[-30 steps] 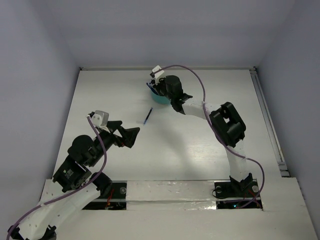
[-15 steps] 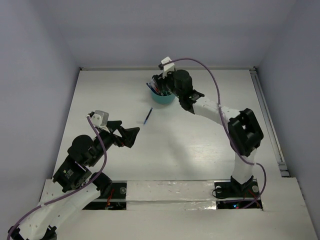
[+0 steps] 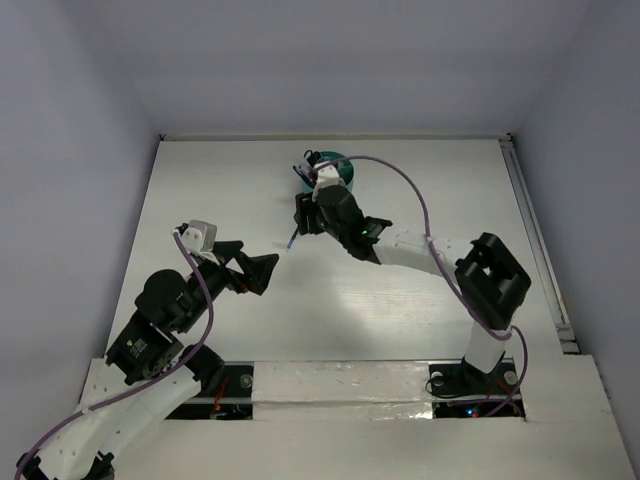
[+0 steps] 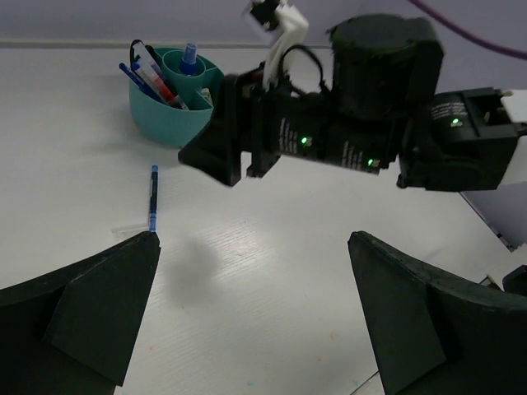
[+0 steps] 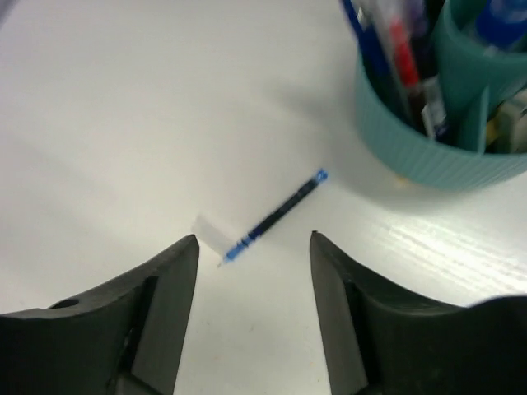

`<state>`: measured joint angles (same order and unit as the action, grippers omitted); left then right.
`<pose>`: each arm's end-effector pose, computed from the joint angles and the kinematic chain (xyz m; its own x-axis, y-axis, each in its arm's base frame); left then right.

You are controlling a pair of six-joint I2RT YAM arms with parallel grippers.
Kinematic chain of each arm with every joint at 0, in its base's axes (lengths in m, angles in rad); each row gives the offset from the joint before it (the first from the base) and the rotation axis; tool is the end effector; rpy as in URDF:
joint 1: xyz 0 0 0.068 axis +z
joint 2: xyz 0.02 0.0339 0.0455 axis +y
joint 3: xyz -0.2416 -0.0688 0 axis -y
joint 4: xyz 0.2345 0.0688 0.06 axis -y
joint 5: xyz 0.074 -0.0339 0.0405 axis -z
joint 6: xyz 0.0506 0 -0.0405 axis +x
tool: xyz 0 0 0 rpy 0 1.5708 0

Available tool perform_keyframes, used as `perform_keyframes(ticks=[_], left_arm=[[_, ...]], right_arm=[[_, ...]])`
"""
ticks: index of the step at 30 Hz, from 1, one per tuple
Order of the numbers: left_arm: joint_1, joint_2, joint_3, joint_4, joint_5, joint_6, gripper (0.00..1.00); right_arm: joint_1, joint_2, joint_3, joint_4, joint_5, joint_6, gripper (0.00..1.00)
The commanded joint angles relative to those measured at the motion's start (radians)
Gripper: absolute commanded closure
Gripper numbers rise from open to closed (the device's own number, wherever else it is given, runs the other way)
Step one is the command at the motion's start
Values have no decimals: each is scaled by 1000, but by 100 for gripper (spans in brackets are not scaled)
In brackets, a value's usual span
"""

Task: Sort the stationery into containers
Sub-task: Pick up the pen from the center of the board.

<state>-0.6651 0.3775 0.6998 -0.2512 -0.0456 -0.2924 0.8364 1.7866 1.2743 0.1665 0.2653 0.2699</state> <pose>0.0983 -0.0741 0.3426 -0.1139 -0.2766 -0.9542 0.5722 0.7669 -0.2906 0.2920 0.3037 0.2452 -0.3658 -0.0212 -0.9304 -0.4704 0.8668 0.1652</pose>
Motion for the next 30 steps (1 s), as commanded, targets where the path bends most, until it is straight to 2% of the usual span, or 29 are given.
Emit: perform_keyframes(ticks=[1, 6, 7, 9, 10, 12, 15, 17, 21, 25, 30], left_arm=[[7, 0, -6, 43, 1, 7, 1], [7, -9, -8, 44, 3, 6, 1], [7, -9, -8, 44, 3, 6, 1], [7, -9, -8, 44, 6, 7, 1], [7, -9, -6, 44, 7, 7, 1], [7, -11, -6, 44, 7, 7, 1], [7, -14, -8, 46, 12, 7, 1], [7, -12, -8, 47, 15, 9, 1], [7, -12, -8, 49, 16, 9, 1], [7, -12, -8, 47, 18, 9, 1], [16, -8, -8, 46, 16, 9, 1]], right_arm=[[16, 45, 11, -27, 75, 111, 36], [26, 167, 149, -149, 57, -17, 40], [26, 180, 167, -163, 49, -37, 46], [26, 203, 226, -246, 44, -102, 52], [26, 223, 243, -263, 40, -130, 63], [26, 238, 266, -283, -50, -269, 68], [26, 241, 266, -317, -186, -516, 65], [26, 235, 270, -347, -201, -657, 60], [-49, 257, 394, -507, -409, -762, 51], [-77, 330, 548, -679, -483, -868, 43], [-99, 444, 758, -882, -601, -969, 42]])
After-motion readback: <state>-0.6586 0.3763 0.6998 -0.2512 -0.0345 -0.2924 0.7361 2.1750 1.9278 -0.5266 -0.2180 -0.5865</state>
